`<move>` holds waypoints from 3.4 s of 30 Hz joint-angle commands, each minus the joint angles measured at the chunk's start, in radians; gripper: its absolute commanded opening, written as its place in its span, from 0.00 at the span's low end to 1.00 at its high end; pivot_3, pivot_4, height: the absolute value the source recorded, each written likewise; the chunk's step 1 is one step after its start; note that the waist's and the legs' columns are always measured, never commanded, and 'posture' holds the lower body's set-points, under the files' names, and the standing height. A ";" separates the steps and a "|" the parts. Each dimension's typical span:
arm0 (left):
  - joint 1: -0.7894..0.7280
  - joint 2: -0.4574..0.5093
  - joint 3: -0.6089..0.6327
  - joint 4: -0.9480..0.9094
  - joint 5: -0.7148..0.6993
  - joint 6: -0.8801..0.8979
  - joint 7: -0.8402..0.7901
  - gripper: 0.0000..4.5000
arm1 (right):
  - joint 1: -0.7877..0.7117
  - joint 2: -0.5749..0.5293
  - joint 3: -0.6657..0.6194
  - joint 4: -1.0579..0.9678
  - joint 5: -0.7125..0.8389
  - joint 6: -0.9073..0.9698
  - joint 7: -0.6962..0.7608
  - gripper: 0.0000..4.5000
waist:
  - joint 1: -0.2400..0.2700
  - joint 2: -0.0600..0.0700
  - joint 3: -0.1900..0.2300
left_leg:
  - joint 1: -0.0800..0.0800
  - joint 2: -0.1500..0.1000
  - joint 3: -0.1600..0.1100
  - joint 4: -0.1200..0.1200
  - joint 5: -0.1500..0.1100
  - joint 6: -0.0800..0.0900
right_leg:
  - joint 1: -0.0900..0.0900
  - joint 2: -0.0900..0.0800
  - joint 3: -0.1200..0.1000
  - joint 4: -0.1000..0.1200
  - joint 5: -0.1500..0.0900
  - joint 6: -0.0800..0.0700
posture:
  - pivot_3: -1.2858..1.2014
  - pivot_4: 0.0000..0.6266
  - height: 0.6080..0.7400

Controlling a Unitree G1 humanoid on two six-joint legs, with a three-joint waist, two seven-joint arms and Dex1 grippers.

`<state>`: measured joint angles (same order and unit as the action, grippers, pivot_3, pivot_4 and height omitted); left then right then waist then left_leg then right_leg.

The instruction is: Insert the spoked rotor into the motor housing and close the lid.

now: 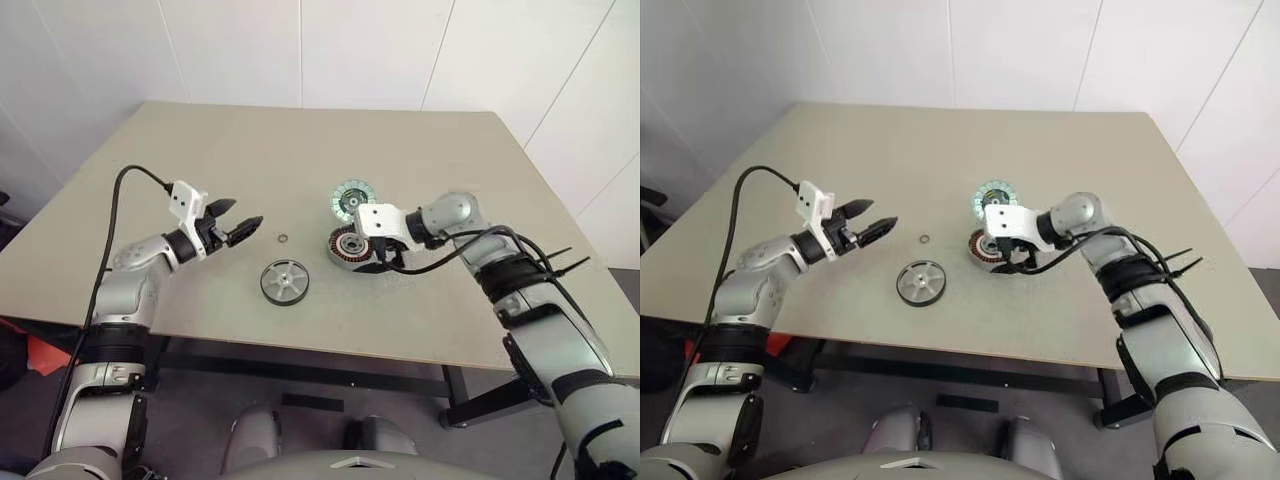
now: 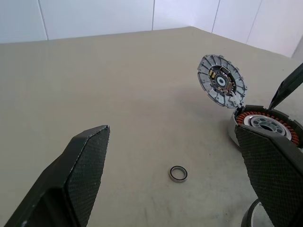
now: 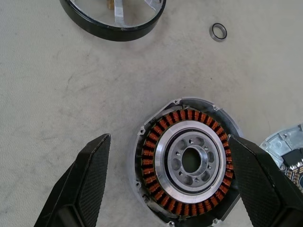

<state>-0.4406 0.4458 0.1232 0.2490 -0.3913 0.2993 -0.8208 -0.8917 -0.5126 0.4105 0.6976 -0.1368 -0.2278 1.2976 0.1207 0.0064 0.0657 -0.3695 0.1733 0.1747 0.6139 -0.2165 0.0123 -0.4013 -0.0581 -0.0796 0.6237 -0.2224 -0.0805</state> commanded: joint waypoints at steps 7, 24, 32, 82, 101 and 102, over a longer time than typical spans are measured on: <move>0.032 0.012 0.039 -0.085 -0.019 -0.009 0.030 1.00 | -0.073 0.030 0.085 0.245 -0.124 -0.234 0.047 0.99 | 0.001 0.000 0.000 | -0.001 0.000 0.000 0.001 0.000 0.001 | 0.000 0.000 0.000 0.000 0.000 0.000 | 0.52 0.00 1.00; 0.067 -0.005 0.019 -0.119 -0.009 -0.002 0.044 1.00 | -0.169 0.021 0.042 0.340 -0.146 -0.311 0.013 0.99 | -0.001 0.000 0.000 | 0.000 0.001 -0.001 0.003 0.000 0.001 | 0.003 0.000 0.000 0.001 0.000 0.000 | 0.52 0.00 1.00; 0.069 -0.004 0.014 -0.116 -0.007 -0.001 0.046 1.00 | -0.136 0.018 0.044 0.317 -0.148 -0.318 0.015 0.99 | -0.003 0.000 0.000 | 0.000 0.001 -0.001 0.003 0.000 0.002 | 0.002 0.000 0.000 0.001 0.000 0.000 | 0.52 0.00 1.00; 0.141 0.084 0.028 -0.106 0.012 0.012 0.028 1.00 | -0.180 0.503 -0.211 0.552 -0.040 0.119 -0.646 0.99 | -0.028 0.000 0.000 | 0.001 0.001 -0.001 0.000 0.002 -0.003 | 0.001 0.000 0.000 0.003 0.000 -0.001 | 0.52 0.00 1.00; -0.202 -0.111 -0.077 0.420 0.216 -0.298 0.130 1.00 | -0.214 0.308 -0.364 -0.050 0.157 0.302 -0.546 0.99 | -0.022 0.000 0.001 | -0.002 0.000 -0.001 -0.002 0.002 -0.002 | -0.002 0.001 0.000 0.001 0.000 -0.002 | 0.52 0.00 1.00; -0.213 -0.109 -0.088 0.438 0.230 -0.305 0.124 1.00 | -0.206 0.304 -0.364 -0.070 0.159 0.313 -0.552 0.99 | -0.022 0.000 0.001 | -0.002 0.000 -0.001 -0.002 0.002 -0.002 | -0.001 0.000 0.000 0.001 0.000 -0.002 | 0.52 0.00 1.00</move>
<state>-0.6183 0.3287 0.0472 0.6782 -0.1829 0.0302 -0.6851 -1.0960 -0.1993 0.0674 0.6925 0.0014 0.0677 0.7585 0.0988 0.0064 0.0664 -0.3711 0.1732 0.1739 0.6119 -0.2148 0.0106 -0.4028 -0.0578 -0.0792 0.6243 -0.2226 -0.0824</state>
